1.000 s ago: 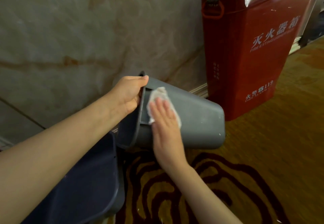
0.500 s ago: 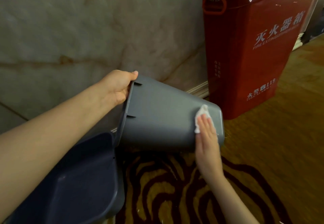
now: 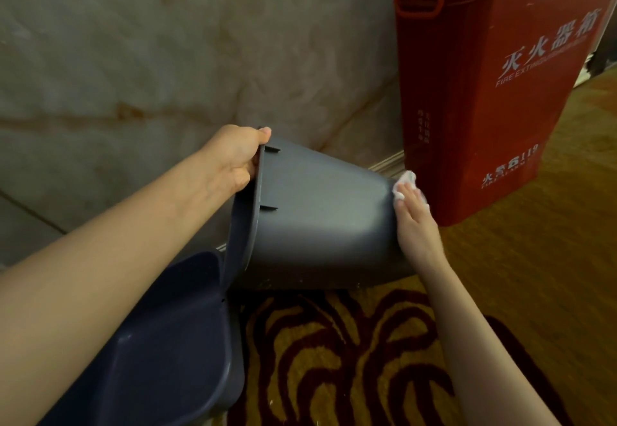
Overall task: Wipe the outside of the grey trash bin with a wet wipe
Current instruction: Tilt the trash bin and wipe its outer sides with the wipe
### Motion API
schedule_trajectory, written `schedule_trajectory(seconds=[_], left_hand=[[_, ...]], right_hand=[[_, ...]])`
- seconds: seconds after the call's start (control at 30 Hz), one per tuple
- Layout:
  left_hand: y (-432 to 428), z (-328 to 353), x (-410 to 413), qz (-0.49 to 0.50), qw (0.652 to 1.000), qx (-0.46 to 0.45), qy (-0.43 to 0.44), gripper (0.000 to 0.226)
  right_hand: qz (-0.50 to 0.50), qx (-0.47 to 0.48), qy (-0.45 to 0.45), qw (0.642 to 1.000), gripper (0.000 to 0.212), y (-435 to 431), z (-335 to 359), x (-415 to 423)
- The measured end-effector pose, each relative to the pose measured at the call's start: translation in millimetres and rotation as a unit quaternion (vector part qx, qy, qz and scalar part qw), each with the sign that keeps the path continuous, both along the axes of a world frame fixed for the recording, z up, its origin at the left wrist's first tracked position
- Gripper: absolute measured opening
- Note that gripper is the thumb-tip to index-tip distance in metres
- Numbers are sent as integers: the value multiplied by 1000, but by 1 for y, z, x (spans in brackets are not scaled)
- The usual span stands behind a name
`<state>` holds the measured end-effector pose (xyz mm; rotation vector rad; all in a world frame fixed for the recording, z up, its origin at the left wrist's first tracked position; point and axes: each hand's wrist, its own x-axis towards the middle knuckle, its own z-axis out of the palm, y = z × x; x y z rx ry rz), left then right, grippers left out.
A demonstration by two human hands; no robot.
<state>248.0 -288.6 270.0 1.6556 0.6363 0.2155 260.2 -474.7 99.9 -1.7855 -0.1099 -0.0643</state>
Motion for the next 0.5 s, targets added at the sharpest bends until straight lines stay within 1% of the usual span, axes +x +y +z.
schedule_trajectory(seconds=[0.07, 0.2, 0.27, 0.37, 0.43, 0.5], left_hand=[[-1, -1, 0, 3, 1000, -6, -2, 12], [-7, -3, 3, 5, 1000, -16, -1, 23], [-6, -2, 5, 13, 1000, -7, 10, 25], [-1, -1, 9, 34, 999, 10, 21, 25], [1, 2, 13, 24, 999, 7, 26, 27], [0, 6, 16, -8, 999, -13, 30, 28]], right_hand=[[50, -4, -62, 997, 37, 16, 22, -5], [164, 8, -181, 970, 38, 54, 67, -35], [204, -4, -218, 955, 39, 67, 74, -54], [227, -4, -201, 953, 43, 67, 60, -77], [199, -6, -197, 960, 45, 58, 41, -86], [150, -13, -187, 971, 46, 48, 23, -84]])
